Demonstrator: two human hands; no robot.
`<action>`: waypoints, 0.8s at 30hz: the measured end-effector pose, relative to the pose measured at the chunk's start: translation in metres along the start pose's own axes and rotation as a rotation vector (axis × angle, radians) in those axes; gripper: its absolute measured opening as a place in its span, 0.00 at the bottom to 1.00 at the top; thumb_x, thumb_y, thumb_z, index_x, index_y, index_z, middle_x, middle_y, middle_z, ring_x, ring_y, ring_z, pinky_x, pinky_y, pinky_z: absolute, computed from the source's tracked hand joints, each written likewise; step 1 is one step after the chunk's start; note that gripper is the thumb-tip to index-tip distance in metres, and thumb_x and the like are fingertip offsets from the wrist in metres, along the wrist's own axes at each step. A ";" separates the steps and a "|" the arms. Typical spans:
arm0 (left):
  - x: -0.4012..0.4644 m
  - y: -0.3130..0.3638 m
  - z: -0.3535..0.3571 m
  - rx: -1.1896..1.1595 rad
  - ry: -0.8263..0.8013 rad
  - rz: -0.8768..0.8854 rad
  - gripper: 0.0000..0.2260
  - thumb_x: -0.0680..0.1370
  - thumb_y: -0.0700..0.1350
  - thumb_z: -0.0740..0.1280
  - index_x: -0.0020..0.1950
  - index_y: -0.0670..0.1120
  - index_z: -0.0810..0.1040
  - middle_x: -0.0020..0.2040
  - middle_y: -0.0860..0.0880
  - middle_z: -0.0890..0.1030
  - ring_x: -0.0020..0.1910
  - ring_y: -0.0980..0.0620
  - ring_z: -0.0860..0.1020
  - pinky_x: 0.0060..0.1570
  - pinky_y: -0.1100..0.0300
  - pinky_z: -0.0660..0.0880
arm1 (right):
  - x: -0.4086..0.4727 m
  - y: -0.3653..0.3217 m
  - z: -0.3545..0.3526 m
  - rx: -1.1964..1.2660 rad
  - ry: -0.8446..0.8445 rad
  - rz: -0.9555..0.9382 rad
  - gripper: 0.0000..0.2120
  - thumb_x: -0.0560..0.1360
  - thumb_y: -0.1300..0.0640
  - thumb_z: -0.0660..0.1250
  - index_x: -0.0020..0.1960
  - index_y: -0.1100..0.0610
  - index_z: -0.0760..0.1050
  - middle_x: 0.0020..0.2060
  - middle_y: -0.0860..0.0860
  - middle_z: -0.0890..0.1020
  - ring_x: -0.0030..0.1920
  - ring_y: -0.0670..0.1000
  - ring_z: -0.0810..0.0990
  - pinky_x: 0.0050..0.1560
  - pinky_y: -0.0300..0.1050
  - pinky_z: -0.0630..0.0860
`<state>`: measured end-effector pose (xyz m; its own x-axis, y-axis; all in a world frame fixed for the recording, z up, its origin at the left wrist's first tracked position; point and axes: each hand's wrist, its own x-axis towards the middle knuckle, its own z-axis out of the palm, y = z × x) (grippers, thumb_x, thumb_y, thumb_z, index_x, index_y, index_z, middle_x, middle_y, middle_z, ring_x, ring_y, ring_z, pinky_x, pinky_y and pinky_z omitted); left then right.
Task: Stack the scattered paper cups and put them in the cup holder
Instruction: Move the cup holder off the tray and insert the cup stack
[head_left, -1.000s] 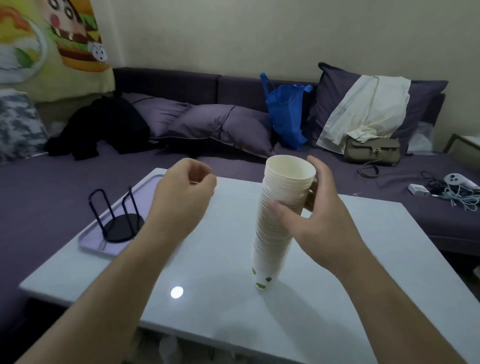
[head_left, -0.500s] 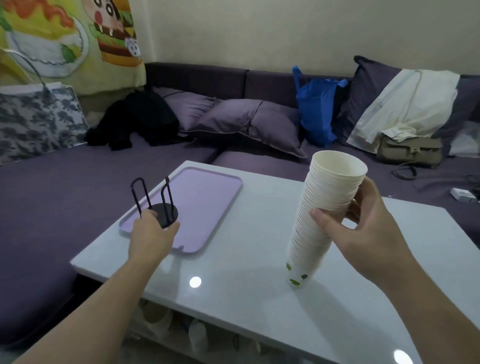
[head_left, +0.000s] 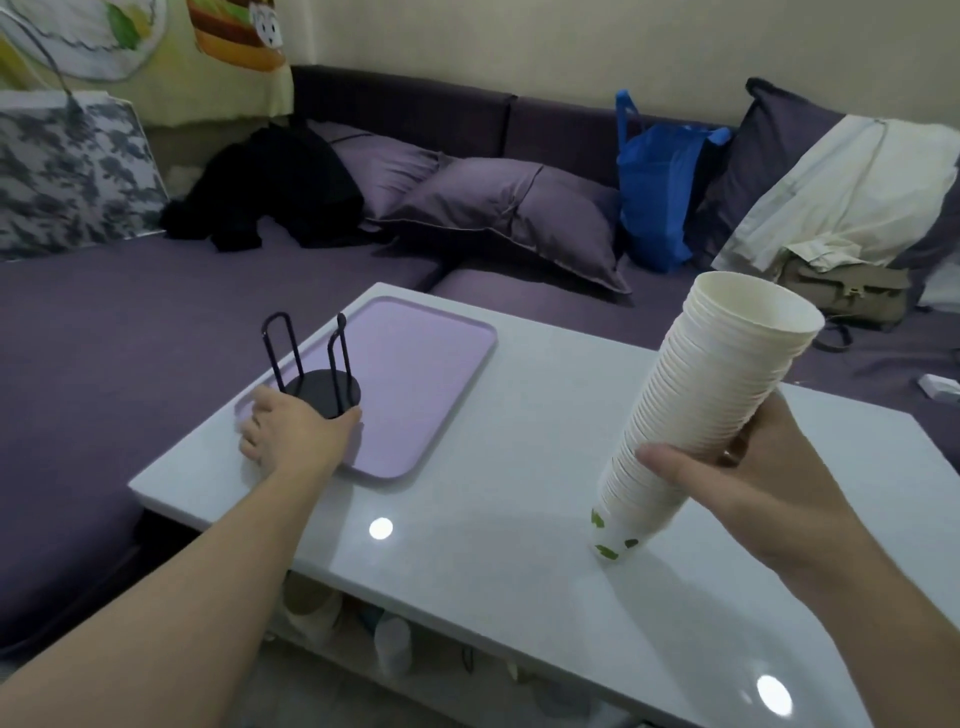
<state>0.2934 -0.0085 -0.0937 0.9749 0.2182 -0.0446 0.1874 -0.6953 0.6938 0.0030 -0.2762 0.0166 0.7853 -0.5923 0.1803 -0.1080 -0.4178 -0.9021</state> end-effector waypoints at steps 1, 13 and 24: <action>0.003 -0.002 0.001 0.009 0.006 0.011 0.53 0.74 0.59 0.81 0.83 0.35 0.55 0.79 0.32 0.69 0.80 0.31 0.65 0.82 0.38 0.58 | -0.001 0.005 0.001 -0.019 -0.021 0.025 0.36 0.66 0.58 0.85 0.69 0.45 0.73 0.56 0.42 0.86 0.57 0.43 0.86 0.62 0.56 0.82; 0.020 -0.002 0.013 0.014 0.036 0.084 0.37 0.74 0.62 0.79 0.70 0.38 0.71 0.67 0.34 0.82 0.72 0.31 0.76 0.75 0.35 0.67 | -0.005 0.033 0.010 -0.007 -0.111 0.126 0.26 0.68 0.66 0.83 0.60 0.51 0.79 0.50 0.44 0.88 0.52 0.44 0.87 0.53 0.45 0.82; -0.039 0.043 -0.009 -0.250 -0.135 0.239 0.27 0.72 0.57 0.83 0.58 0.42 0.74 0.51 0.44 0.83 0.51 0.39 0.84 0.50 0.45 0.83 | -0.005 0.037 0.010 -0.053 -0.119 0.132 0.28 0.68 0.60 0.84 0.63 0.47 0.78 0.51 0.40 0.87 0.51 0.41 0.86 0.53 0.41 0.80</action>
<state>0.2620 -0.0409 -0.0554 0.9978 -0.0342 0.0573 -0.0667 -0.5232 0.8496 0.0010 -0.2819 -0.0218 0.8282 -0.5603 0.0113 -0.2444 -0.3794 -0.8924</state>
